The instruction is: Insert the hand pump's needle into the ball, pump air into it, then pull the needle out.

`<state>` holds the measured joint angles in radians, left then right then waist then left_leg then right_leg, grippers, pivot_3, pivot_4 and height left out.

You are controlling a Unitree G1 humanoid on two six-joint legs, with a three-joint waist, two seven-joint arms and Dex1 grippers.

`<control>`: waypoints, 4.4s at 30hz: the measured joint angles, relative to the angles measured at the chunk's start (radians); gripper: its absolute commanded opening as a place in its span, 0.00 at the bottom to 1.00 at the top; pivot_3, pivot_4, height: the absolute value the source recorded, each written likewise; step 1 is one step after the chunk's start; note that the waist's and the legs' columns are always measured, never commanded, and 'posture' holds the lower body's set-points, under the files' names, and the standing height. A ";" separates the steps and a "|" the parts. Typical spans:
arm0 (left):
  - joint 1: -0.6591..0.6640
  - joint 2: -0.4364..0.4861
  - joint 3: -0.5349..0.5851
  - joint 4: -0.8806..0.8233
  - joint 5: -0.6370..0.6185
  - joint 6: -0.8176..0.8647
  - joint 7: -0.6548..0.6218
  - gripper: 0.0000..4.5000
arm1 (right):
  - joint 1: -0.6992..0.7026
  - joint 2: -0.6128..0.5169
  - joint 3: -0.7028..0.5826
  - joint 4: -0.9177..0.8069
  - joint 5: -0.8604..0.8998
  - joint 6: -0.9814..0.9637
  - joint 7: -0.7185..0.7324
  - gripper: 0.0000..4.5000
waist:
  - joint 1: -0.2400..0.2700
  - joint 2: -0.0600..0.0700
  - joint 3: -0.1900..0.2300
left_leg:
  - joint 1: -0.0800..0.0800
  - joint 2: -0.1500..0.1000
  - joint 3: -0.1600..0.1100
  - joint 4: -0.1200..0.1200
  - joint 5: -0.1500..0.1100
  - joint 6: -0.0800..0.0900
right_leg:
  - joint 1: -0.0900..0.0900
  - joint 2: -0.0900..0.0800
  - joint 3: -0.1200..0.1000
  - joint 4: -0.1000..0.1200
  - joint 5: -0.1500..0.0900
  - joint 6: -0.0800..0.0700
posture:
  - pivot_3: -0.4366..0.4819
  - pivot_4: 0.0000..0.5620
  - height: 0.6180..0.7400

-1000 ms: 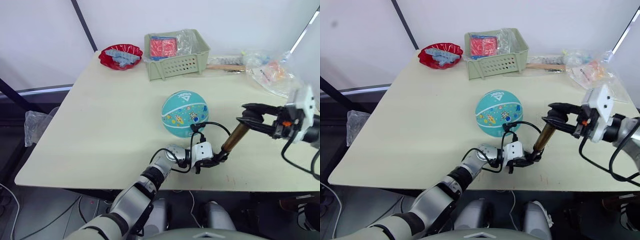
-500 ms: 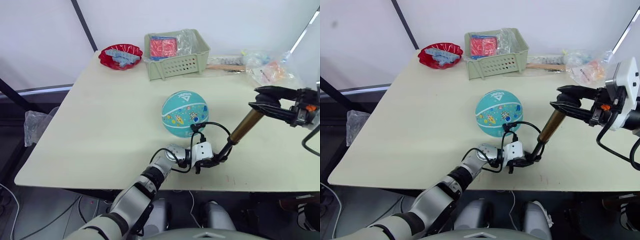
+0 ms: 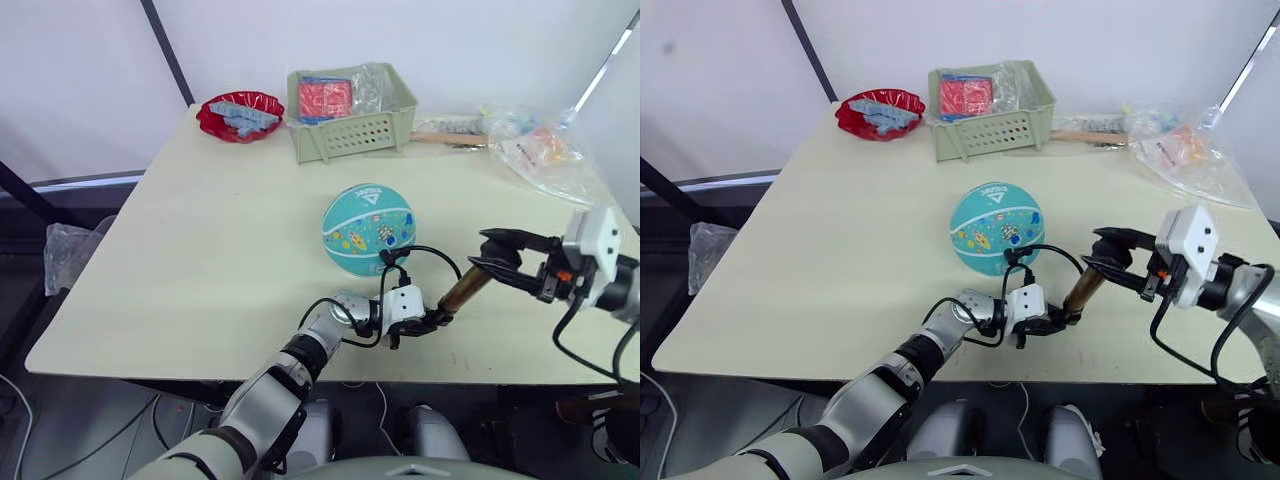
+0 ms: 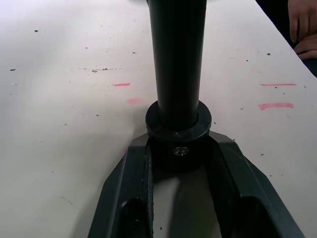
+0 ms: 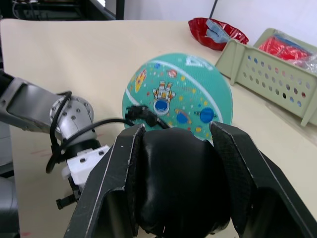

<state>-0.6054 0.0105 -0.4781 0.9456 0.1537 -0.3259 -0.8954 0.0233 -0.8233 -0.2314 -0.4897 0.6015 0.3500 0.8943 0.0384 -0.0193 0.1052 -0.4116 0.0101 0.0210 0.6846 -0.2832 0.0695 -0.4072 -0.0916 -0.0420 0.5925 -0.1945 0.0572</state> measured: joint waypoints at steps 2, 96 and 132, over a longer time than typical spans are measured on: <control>0.000 0.000 -0.001 0.001 0.000 0.001 0.002 0.24 | 0.009 0.016 0.018 0.012 -0.026 -0.028 0.000 0.35 | 0.000 -0.001 -0.001 | 0.001 0.000 0.000 0.000 0.000 0.000 | 0.000 0.000 -0.001 0.000 0.000 0.000 | 0.48 0.27 0.98; -0.011 -0.002 0.002 0.002 0.001 0.002 -0.006 0.24 | -0.253 -0.169 -0.130 0.027 0.211 0.237 0.076 0.35 | -0.001 0.007 0.017 | 0.011 0.001 0.000 -0.002 -0.001 -0.001 | 0.011 -0.001 0.002 -0.001 -0.001 0.000 | 0.48 0.27 0.98; -0.004 0.003 0.001 0.005 0.001 0.003 -0.001 0.24 | -0.019 0.018 0.123 0.080 -0.128 -0.116 0.048 0.35 | -0.003 -0.002 0.009 | 0.012 0.001 0.000 -0.004 -0.003 -0.005 | 0.011 -0.002 0.001 -0.002 -0.001 0.001 | 0.48 0.27 0.98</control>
<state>-0.6091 0.0136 -0.4770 0.9504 0.1551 -0.3230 -0.8966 0.0044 -0.8053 -0.1087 -0.4102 0.4733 0.2337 0.9427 0.0356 -0.0215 0.1143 -0.3993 0.0112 0.0211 0.6802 -0.2862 0.0645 -0.3963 -0.0935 -0.0409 0.5908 -0.1954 0.0579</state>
